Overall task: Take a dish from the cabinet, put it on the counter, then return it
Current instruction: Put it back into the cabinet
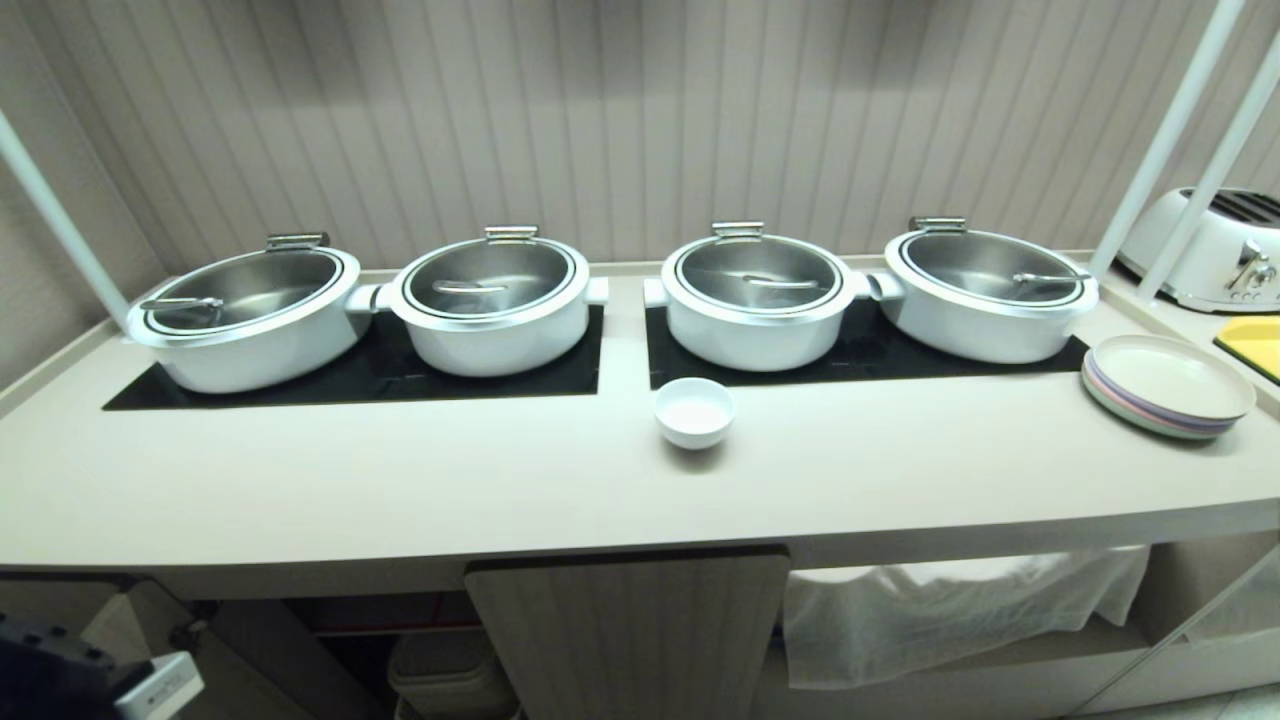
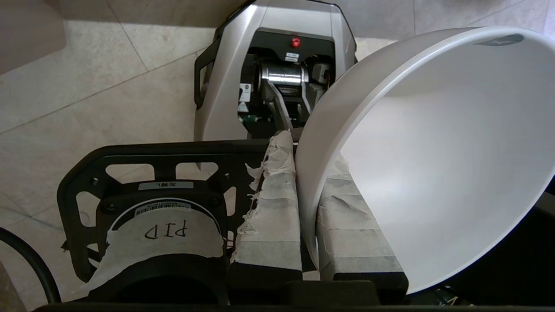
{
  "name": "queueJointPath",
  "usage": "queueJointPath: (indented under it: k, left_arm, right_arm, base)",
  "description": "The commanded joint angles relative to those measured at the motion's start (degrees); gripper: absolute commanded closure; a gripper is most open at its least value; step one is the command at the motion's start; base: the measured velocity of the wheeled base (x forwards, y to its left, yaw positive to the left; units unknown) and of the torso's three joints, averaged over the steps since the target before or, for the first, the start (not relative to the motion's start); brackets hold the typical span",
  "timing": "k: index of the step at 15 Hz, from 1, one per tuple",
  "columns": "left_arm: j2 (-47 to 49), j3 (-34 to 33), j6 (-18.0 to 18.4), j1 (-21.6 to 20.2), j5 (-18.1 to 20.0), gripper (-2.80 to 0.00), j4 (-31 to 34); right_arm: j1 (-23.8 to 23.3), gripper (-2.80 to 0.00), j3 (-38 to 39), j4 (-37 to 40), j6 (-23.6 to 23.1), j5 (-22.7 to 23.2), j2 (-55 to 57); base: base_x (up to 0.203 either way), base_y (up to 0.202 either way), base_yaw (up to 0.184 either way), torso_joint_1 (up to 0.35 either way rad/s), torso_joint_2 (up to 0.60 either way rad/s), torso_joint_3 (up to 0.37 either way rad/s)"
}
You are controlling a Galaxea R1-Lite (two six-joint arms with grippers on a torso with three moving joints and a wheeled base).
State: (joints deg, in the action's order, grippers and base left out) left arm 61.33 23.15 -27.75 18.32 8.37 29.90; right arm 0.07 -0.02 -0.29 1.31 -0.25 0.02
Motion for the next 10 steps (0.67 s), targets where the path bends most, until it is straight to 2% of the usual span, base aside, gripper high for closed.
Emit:
queueJointPath:
  k: [1,10]
  left_arm:
    - [0.3,0.0,-0.2,0.0,0.2,0.00,0.2]
    - [2.3,0.1,-0.4,0.0,0.2,0.00,-2.0]
  right_arm:
    - [0.0,0.00,-0.1,0.0,0.0,0.0,0.1]
    - [0.0,0.00,0.0,0.0,0.2,0.0,0.1]
  base:
    - [0.000,0.000,0.000,0.000,0.00,0.000]
    - [0.000,0.000,0.000,-0.038,0.08,0.038]
